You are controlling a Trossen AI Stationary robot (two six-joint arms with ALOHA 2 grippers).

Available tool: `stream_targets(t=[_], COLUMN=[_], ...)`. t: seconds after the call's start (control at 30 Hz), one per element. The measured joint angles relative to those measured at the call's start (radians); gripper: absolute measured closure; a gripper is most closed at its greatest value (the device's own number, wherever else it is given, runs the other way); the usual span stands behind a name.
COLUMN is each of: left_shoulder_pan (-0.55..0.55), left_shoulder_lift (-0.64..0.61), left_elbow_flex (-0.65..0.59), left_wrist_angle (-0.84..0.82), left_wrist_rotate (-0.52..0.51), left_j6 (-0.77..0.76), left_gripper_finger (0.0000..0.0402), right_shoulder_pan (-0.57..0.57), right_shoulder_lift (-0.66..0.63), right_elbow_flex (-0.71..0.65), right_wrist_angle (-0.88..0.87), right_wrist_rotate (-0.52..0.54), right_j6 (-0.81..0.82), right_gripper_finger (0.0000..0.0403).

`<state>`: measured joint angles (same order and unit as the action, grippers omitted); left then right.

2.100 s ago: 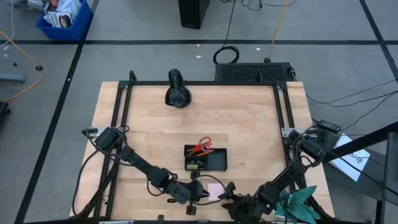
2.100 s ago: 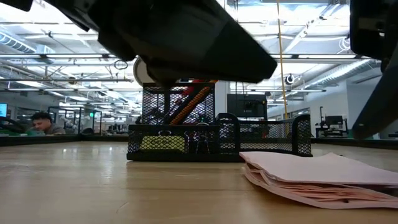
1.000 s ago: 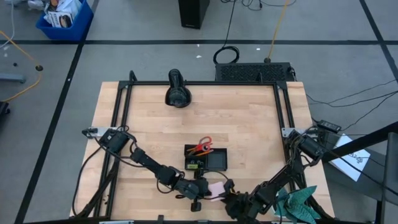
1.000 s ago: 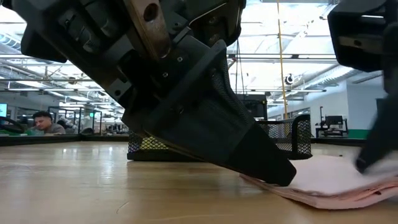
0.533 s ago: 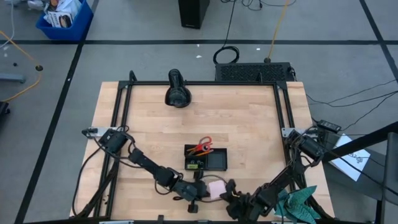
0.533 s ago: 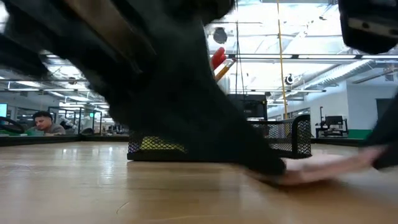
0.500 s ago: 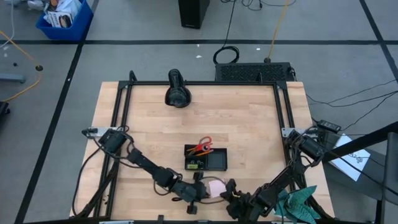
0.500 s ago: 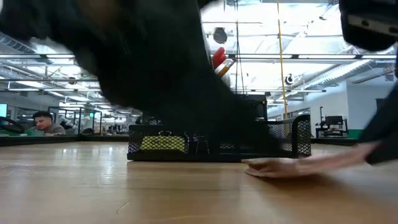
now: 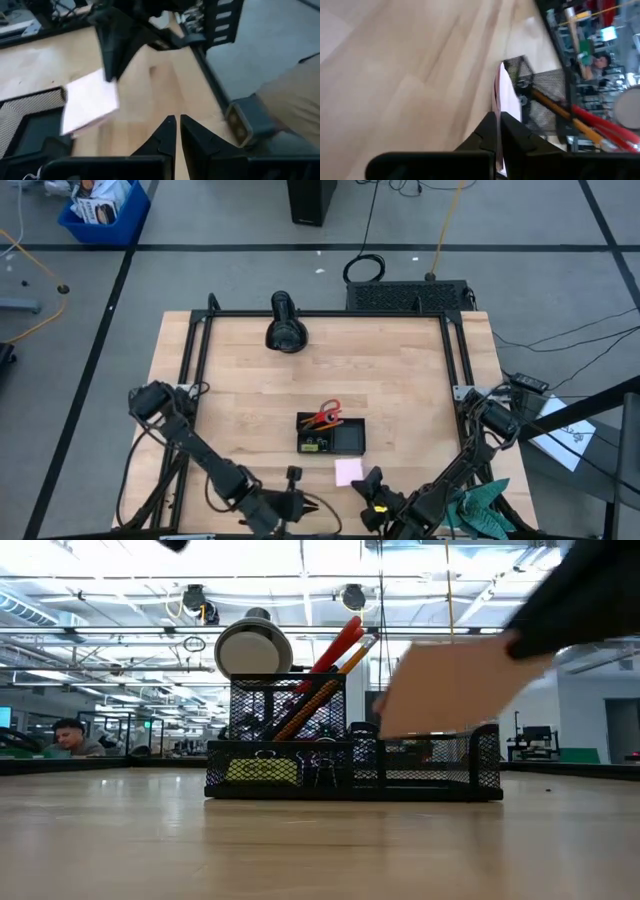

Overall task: Pick and place office supplies into organizer
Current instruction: Put the pink sticky notes into the desk organizer

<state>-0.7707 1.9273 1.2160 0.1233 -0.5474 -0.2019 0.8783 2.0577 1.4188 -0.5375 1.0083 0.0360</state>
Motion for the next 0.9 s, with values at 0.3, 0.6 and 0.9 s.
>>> stream_targets(t=[0.3,0.6,0.9], left_shoulder_pan=[-0.039,-0.043,-0.043], left_shoulder_lift=[0.004,0.004,0.004], left_elbow_flex=[0.002,0.002,0.003], left_wrist_angle=[-0.036,-0.046,-0.067], left_wrist_rotate=[-0.034,-0.038,-0.038], left_j6=[-0.055,-0.055,-0.056], left_gripper_finger=[0.0371,0.0371,0.0371], right_shoulder_pan=[-0.042,-0.136,-0.18], right_shoulder_lift=[-0.001,-0.003,-0.017], right_elbow_flex=[0.025,0.026,0.028], right_wrist_angle=[-0.097,-0.229,-0.281], right_wrist_rotate=[0.039,0.034,0.037], right_j6=[0.04,0.124,0.124], right_gripper_finger=[0.0402,0.0402,0.0403])
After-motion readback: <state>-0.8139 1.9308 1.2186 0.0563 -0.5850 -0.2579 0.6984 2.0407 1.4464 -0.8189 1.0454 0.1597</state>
